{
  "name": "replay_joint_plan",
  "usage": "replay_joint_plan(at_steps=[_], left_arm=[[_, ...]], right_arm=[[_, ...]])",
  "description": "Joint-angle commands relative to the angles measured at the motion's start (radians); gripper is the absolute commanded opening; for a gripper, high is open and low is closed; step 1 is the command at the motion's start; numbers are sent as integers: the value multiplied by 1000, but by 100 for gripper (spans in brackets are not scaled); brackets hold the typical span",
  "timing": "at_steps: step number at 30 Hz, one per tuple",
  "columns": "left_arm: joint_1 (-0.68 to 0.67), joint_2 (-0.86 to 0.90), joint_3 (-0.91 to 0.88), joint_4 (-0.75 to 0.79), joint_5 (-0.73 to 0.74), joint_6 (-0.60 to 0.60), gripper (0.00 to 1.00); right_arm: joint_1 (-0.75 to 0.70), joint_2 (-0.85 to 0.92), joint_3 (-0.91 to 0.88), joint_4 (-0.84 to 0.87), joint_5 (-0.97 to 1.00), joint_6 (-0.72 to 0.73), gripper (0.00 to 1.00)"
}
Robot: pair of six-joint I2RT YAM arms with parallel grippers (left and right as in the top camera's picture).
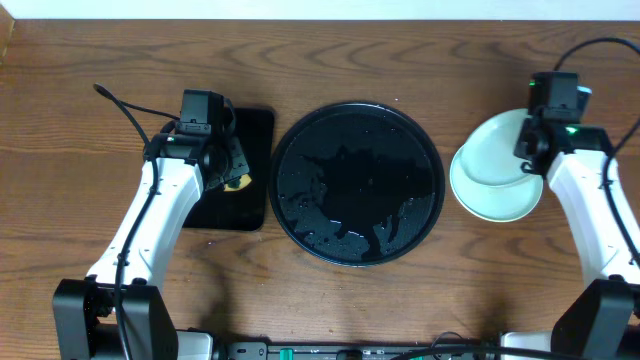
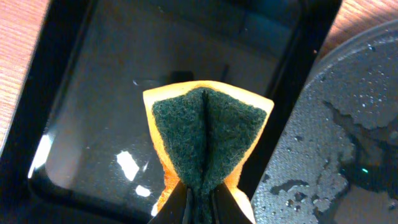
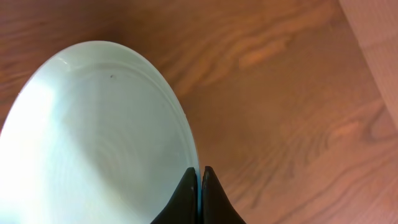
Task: Clean dirty plates on tray and stack at the side
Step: 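Lift the plate with the right gripper and stack it on the right pile, then lower the sponge into the small black tray and open the left gripper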
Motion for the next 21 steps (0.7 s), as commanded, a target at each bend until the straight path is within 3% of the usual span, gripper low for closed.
replay_joint_plan(at_steps=[1, 7, 12, 21], left_arm=[[4, 0, 12, 5, -42, 19, 8], [4, 0, 12, 29, -42, 98, 8], [4, 0, 11, 34, -43, 108, 8], [4, 0, 8, 34, -42, 181, 8]], right_arm=[[-63, -14, -24, -3, -55, 33, 1], [-108, -13, -38, -3, -185, 33, 2], [-107, -13, -38, -7, -269, 33, 35], [-107, -13, -38, -50, -499, 32, 43]])
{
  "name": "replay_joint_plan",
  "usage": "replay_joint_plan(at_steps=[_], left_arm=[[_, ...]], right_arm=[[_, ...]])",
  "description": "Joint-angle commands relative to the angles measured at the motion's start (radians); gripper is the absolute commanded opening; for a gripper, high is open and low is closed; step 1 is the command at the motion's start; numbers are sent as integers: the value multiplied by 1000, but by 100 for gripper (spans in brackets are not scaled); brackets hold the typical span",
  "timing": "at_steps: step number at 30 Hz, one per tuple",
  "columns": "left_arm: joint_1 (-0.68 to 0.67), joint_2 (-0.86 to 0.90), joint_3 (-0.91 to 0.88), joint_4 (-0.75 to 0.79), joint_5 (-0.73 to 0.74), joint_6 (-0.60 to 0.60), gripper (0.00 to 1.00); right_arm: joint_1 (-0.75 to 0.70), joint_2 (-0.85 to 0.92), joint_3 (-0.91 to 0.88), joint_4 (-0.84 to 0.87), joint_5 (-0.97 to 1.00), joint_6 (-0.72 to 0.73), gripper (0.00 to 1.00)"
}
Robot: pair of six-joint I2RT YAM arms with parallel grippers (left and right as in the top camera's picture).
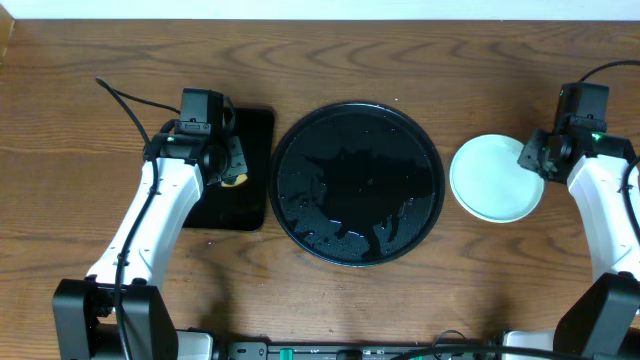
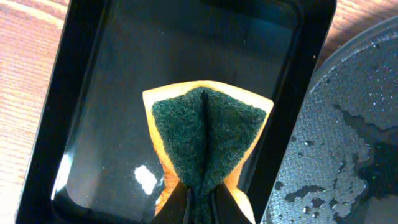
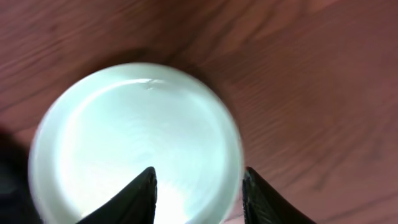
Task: Clean dirty plates on tray and stack at the side
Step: 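Lower the sponge into the small black tray and open the left gripper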
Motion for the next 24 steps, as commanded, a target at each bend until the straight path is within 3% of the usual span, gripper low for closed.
replay_joint_plan(at_steps=[1, 9, 17, 24], left_arm=[[4, 0, 5, 4, -12, 103, 7], [11, 63, 3, 51, 71, 330, 7], [52, 249, 3, 153, 90, 335, 7], [99, 372, 3, 138, 61, 318, 8]], right_arm=[[-6, -13, -6, -21, -190, 8, 45], [36, -13, -6, -70, -304, -4, 50], [66, -13, -6, -83, -304, -4, 50], [70, -13, -6, -83, -304, -4, 50]])
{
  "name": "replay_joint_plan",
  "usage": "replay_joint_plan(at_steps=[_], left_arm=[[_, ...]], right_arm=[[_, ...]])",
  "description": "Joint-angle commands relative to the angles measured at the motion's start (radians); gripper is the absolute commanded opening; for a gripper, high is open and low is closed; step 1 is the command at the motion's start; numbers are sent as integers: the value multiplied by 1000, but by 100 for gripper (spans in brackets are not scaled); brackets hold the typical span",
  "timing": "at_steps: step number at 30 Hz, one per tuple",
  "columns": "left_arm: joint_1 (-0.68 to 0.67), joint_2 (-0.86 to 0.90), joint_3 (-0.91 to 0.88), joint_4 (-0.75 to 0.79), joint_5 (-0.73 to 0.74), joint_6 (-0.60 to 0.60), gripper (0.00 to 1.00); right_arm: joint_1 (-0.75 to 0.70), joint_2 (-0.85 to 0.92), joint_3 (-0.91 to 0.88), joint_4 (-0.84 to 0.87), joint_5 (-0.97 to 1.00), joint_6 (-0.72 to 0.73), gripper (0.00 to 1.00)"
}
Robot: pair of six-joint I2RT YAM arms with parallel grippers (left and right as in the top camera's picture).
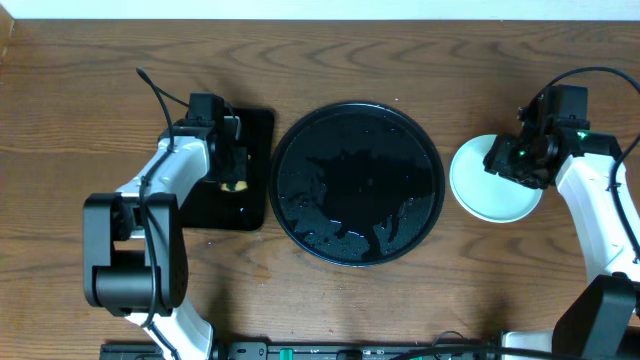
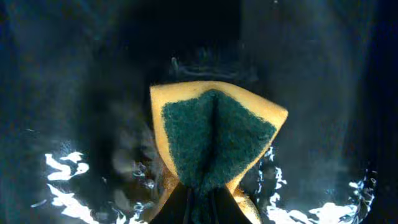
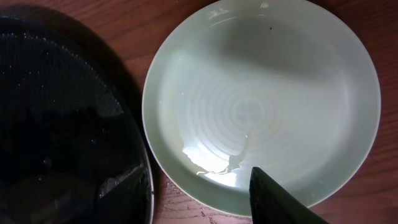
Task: Clean dirty plates on tray and stack at the side
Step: 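Lower the sponge into the small black tray and open the left gripper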
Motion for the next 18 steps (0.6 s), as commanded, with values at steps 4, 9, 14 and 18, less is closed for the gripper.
replay_joint_plan(at_steps=[4, 9, 14, 18], left_arm=[[53, 51, -3, -23, -52, -93, 8], [53, 11, -3, -33, 217, 25, 7], [53, -64, -3, -11, 220, 47, 13], [53, -121, -3, -8, -46, -77, 17]], right_arm=[[6, -13, -6, -5, -8, -8, 50], [6, -13, -6, -5, -8, -10, 50], [6, -13, -6, -5, -8, -11, 50], [6, -13, -6, -5, -8, -10, 50]])
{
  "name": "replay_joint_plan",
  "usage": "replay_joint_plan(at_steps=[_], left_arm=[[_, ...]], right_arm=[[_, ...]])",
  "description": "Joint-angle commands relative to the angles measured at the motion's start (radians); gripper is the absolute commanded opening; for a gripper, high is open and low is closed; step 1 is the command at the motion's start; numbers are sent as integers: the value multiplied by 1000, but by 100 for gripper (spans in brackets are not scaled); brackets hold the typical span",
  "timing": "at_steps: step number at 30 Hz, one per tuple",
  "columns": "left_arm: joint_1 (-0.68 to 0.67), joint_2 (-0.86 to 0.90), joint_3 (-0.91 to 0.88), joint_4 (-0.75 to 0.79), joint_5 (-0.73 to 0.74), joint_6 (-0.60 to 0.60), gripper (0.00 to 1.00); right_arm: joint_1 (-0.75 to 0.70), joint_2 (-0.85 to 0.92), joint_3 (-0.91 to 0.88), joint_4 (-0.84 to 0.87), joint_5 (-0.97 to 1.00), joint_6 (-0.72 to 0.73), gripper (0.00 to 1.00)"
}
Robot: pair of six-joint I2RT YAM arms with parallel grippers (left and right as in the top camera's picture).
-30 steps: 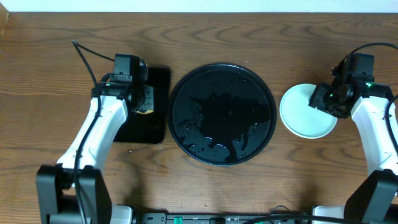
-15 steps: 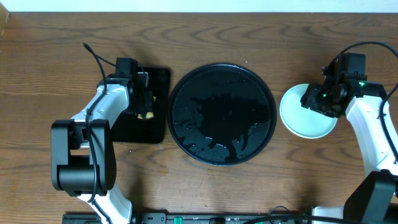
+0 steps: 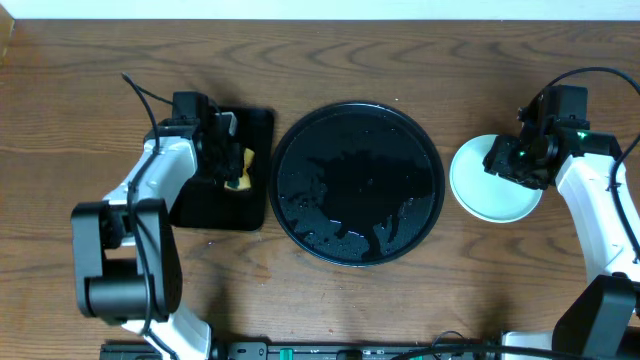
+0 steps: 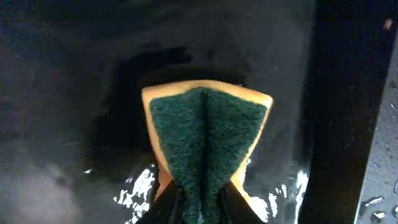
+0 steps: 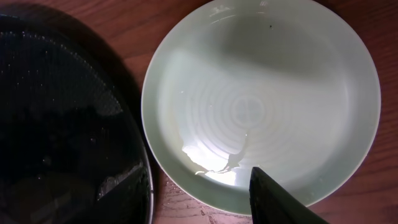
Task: Clean dirty plates on tray and stack at the side
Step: 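Lower the sponge into the small black tray and open the left gripper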
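Note:
A pale green plate (image 3: 495, 188) lies flat on the table to the right of the round black tray (image 3: 357, 183), which is wet and bears no plates. In the right wrist view the plate (image 5: 261, 99) fills the frame, the tray's rim (image 5: 148, 180) at left. My right gripper (image 5: 198, 202) hangs open above the plate's near edge, holding nothing. My left gripper (image 4: 200, 208) is shut on a folded yellow sponge with a green scouring face (image 4: 206, 140), held down in the water of the black rectangular basin (image 3: 250, 125).
The basin stands left of the round tray, its right wall (image 4: 339, 106) close beside the sponge. Bare wooden table (image 3: 400, 60) lies behind and in front of the tray. Cables trail from both arms.
The left gripper with the sponge has shifted toward the basin's right wall, and the left arm has swung a little left. The right arm and the plate have not moved.
The right gripper was shut on the green plate's rim, tilted over the table at right, while the left held the sponge above the basin. Then the plate lay flat with the right gripper open. The sponge went down into the basin's water and is there now.

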Motion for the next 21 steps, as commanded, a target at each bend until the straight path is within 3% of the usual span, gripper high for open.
replay_joint_plan(at_steps=[1, 6, 8, 13, 16, 21], left_arm=[[3, -74, -5, 6, -176, -68, 17], [3, -79, -5, 6, -166, -68, 17], [3, -79, -5, 9, -148, -67, 26], [3, -79, -5, 12, -115, -47, 34], [3, -79, -5, 12, -115, -45, 47], [3, -95, -5, 4, -84, -45, 48]], right_arm=[[6, -13, -6, -1, -8, -10, 50], [6, -13, -6, -1, -8, -10, 50], [6, -13, -6, -1, -8, -10, 50], [6, -13, -6, -1, -8, -10, 50], [6, -13, -6, -1, -8, -10, 50], [6, -13, -6, -2, -8, -10, 51]])
